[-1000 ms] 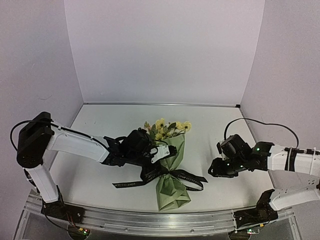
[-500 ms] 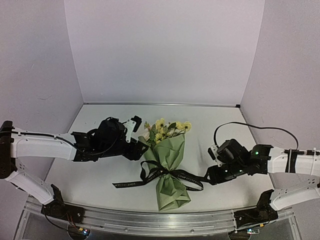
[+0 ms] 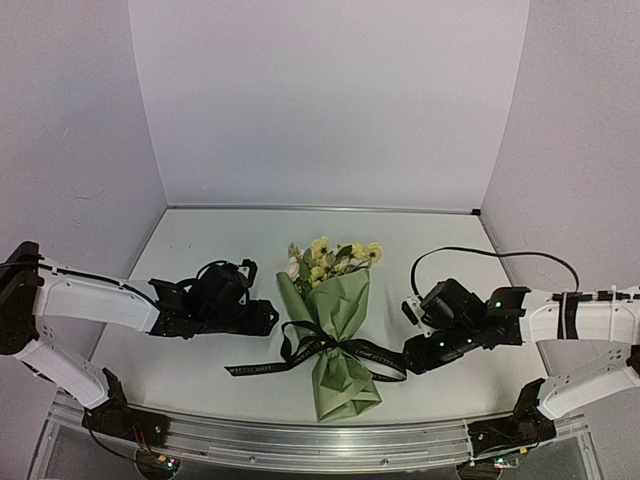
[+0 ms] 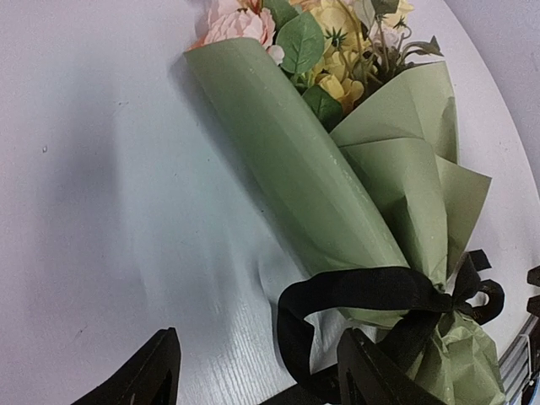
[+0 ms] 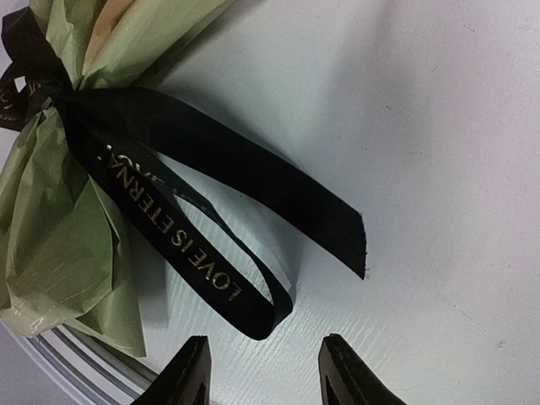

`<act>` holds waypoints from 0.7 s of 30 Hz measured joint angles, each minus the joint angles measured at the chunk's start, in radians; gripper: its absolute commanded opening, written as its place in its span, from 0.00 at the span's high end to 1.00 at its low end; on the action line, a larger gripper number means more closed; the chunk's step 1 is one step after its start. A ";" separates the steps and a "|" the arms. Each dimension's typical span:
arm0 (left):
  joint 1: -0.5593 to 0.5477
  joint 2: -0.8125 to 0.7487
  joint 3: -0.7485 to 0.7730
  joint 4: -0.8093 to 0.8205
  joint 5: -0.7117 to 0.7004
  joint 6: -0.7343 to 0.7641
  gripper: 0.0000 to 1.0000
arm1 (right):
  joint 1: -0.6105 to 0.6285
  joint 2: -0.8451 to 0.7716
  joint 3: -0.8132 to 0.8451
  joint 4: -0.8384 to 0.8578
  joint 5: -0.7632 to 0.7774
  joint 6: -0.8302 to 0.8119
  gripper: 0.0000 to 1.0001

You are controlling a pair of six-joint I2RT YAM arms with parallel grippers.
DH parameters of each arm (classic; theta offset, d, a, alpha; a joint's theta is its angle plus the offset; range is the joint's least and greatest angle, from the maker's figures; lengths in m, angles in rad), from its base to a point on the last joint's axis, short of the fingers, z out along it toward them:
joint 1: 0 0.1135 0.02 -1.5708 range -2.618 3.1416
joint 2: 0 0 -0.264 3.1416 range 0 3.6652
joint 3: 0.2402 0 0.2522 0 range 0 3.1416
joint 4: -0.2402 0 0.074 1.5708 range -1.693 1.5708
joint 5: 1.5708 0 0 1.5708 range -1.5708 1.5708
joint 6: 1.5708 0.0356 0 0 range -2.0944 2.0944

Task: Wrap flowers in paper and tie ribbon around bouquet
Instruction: Tie the half-tied ribbon around the folded bouquet.

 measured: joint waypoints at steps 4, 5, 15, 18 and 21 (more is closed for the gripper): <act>0.003 0.002 -0.015 0.027 0.018 -0.011 0.38 | 0.012 0.025 0.085 -0.041 -0.006 -0.008 0.56; 0.004 0.000 -0.025 0.040 0.024 -0.011 0.41 | 0.016 0.041 0.119 -0.048 -0.010 -0.012 0.56; 0.012 0.047 -0.048 0.141 0.130 0.013 0.56 | 0.031 0.116 0.238 -0.063 -0.023 -0.030 0.56; 0.005 0.095 -0.034 0.144 0.145 0.025 0.56 | 0.031 0.111 0.228 -0.065 -0.018 -0.031 0.56; -0.008 0.158 -0.005 0.142 0.141 0.027 0.55 | 0.031 0.096 0.205 -0.072 -0.014 -0.031 0.56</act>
